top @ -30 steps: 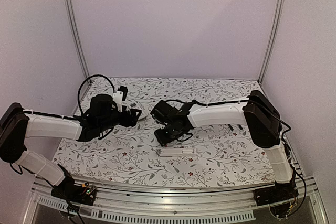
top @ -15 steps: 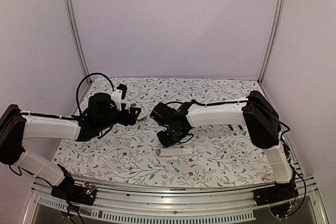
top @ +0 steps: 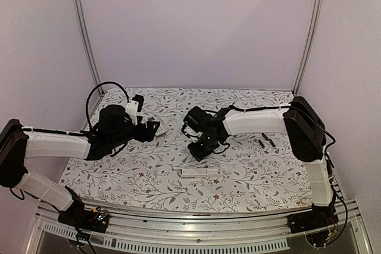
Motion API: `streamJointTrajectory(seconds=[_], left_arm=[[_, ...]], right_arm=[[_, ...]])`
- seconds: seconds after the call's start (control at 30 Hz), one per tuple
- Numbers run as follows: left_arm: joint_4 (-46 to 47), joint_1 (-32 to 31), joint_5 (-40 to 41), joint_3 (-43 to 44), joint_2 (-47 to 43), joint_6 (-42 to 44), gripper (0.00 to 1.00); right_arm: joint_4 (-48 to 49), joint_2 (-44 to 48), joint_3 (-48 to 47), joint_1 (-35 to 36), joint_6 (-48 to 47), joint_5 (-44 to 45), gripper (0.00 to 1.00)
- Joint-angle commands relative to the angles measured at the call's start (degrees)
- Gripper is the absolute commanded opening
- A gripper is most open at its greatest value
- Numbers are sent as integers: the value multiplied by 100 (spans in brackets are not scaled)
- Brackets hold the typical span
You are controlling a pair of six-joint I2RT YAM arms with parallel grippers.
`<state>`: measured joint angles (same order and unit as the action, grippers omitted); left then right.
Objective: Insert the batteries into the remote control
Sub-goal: Pick up the battery at the center of the board.
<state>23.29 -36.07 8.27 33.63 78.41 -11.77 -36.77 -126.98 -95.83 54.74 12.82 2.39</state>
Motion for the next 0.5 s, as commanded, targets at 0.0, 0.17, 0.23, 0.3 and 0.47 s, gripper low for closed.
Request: streamJointTrajectory(seconds=[0.0, 0.17, 0.23, 0.3, 0.47], left_arm=[[88, 21, -11, -21, -114, 104, 84], [106, 21, -9, -23, -116, 125, 84], [114, 20, -25, -23, -112, 129, 84], [115, 17, -43, -22, -107, 131, 84], [123, 20, -46, -25, -89, 137, 84]], right_arm=[[162, 665, 363, -187, -1135, -435, 0], [278, 1413, 1016, -209, -2303, -1016, 0], [312, 1740, 1303, -209, -2684, -1321, 0], [290, 1997, 1529, -205, -3074, -1496, 0], [43, 2002, 1711, -192, -3603, -1112, 0]])
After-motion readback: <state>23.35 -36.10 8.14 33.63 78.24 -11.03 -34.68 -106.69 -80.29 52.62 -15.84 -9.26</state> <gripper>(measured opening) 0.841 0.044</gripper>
